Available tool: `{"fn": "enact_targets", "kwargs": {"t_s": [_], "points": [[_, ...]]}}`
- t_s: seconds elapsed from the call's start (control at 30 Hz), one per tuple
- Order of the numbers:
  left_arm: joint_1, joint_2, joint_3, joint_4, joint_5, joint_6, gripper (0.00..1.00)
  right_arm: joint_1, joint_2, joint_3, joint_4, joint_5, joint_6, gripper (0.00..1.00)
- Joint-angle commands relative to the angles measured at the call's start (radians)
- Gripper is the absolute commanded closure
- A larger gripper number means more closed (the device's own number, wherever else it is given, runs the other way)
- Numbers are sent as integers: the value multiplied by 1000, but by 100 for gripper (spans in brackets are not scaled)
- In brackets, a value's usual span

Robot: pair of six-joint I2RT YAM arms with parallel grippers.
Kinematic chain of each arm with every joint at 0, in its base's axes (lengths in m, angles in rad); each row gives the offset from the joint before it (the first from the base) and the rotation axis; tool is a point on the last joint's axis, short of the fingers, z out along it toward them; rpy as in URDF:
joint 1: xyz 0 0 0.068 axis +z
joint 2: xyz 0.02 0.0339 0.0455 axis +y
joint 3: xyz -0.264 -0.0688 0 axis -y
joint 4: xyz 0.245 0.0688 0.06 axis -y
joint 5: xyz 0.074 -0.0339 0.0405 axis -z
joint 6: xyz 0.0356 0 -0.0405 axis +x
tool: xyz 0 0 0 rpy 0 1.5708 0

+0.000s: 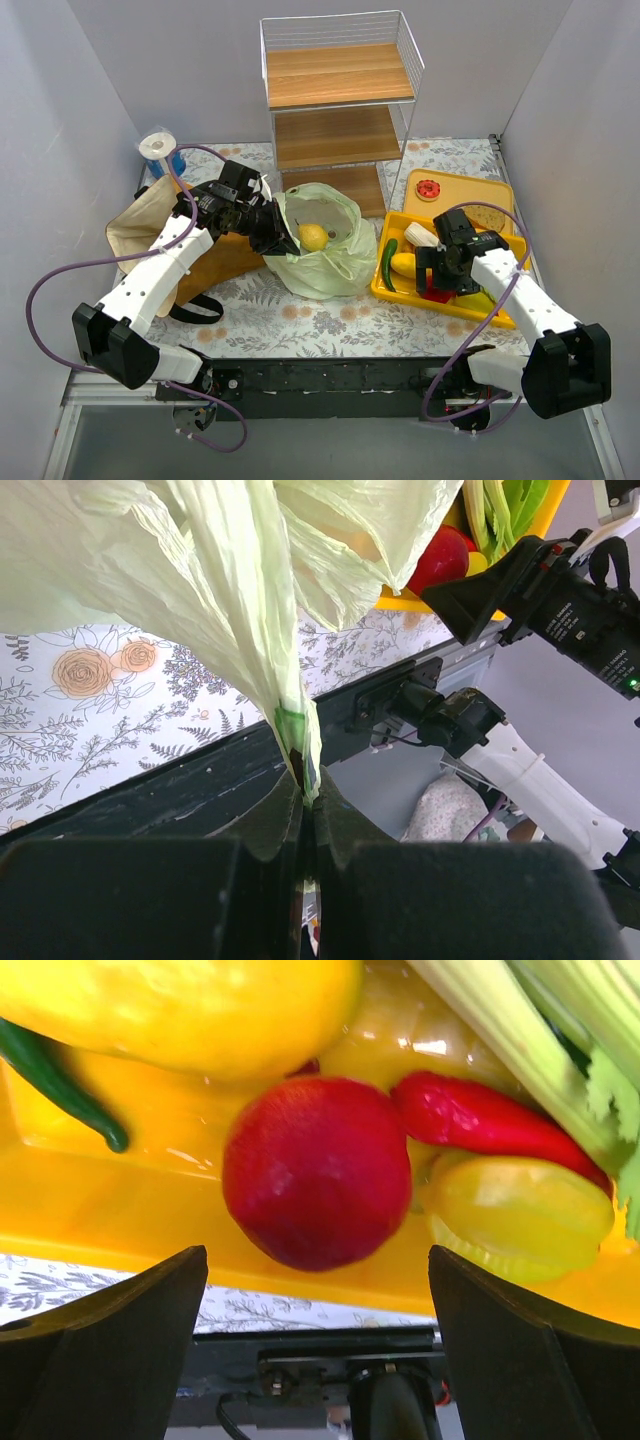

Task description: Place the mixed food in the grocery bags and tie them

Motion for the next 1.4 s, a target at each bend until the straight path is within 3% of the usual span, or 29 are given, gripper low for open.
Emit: {"fn": "enact_targets", "kwargs": {"t_s": [0.0, 0.17, 0.23, 0.27, 0.3, 0.4, 0.5, 0.63, 0.77, 0.93, 1.07, 1.1, 1.17, 1.2, 1.37], "points": [[5, -25, 6, 1, -11, 2, 100, -19, 30, -6, 112, -43, -30, 2], [5, -20, 10, 1, -11, 5, 100, -31, 75, -37, 158, -75, -33, 7], [3, -19, 12, -1, -10, 5, 100, -33, 102, -39, 146, -91, -36, 14], [5, -19, 12, -1, -10, 6, 100, -36, 110, -28, 132, -85, -33, 19], [3, -22, 10, 1, -15, 6, 100, -34, 116, -17, 119, -71, -30, 35], [5, -20, 20, -7, -25, 8, 100, -30, 55, 70, 89, -89, -26, 56], [5, -19, 24, -7, -27, 9, 100, 18, -34, 217, 112, -95, -1, 64], [5, -14, 26, -8, -30, 9, 100, 142, -89, 328, 255, -107, 11, 64], [3, -14, 46, -17, -42, 12, 100, 286, -73, 319, 491, -181, 17, 64], [3, -14, 46, -20, -39, 15, 100, 377, 154, 401, 595, -313, -15, 65], [3, -19, 41, -14, -38, 14, 100, 412, 327, 521, 605, -324, -24, 61], [3, -20, 41, -13, -41, 12, 100, 414, 352, 536, 602, -316, -19, 55], [5, -22, 43, -13, -42, 11, 100, 414, 426, 578, 583, -330, -38, 34], [3, -23, 43, -13, -44, 11, 100, 414, 449, 636, 570, -347, -45, 2], [3, -22, 40, -11, -41, 11, 100, 412, 458, 713, 508, -329, -68, 1]]}}
